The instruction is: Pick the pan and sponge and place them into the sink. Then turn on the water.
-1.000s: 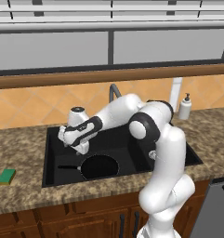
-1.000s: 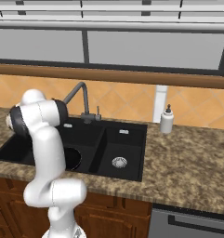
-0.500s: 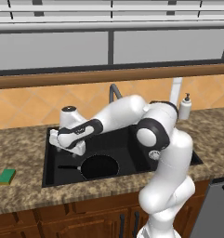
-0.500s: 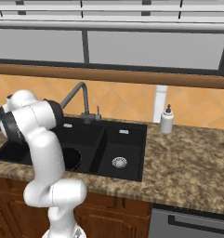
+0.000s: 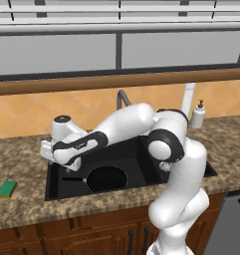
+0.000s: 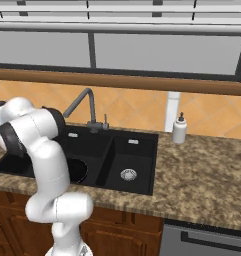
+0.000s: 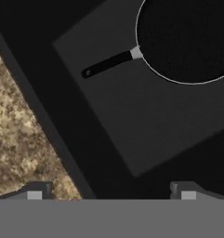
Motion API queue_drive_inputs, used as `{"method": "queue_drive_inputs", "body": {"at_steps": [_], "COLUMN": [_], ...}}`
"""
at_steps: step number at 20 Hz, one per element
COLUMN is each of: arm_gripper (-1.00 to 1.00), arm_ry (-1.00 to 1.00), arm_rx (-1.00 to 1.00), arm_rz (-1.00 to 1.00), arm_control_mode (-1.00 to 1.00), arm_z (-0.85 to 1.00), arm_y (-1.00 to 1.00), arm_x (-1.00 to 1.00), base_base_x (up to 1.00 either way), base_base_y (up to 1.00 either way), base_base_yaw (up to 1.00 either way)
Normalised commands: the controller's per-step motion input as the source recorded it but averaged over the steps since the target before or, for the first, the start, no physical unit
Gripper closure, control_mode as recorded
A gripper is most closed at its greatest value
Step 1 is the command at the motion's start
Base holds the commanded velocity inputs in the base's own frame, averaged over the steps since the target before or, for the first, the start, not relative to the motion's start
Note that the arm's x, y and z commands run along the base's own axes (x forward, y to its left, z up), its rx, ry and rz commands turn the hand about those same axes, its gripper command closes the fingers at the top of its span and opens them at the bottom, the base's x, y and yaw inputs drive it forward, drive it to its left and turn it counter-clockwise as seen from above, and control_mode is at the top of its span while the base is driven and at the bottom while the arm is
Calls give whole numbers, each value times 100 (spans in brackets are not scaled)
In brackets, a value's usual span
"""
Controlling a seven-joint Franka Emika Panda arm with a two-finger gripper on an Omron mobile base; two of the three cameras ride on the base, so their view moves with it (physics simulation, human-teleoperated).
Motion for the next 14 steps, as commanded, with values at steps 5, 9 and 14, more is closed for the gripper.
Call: {"method": "queue_drive_inputs", "body": {"at_steps": [5, 9, 14], "arm_gripper": [-100, -100, -100], "arm_ry": [2, 0, 0], "arm_rx": [-3, -4, -5], "arm_rz": [0, 0, 0], "arm_control_mode": [-100, -100, -100], "arm_z": [18, 14, 0], "arm_y": [61, 56, 48], "arm_x": [-8, -18, -11], "base_base_x": [0, 0, 0], "base_base_y": [0, 0, 0], "base_base_yaw": [0, 0, 0]}}
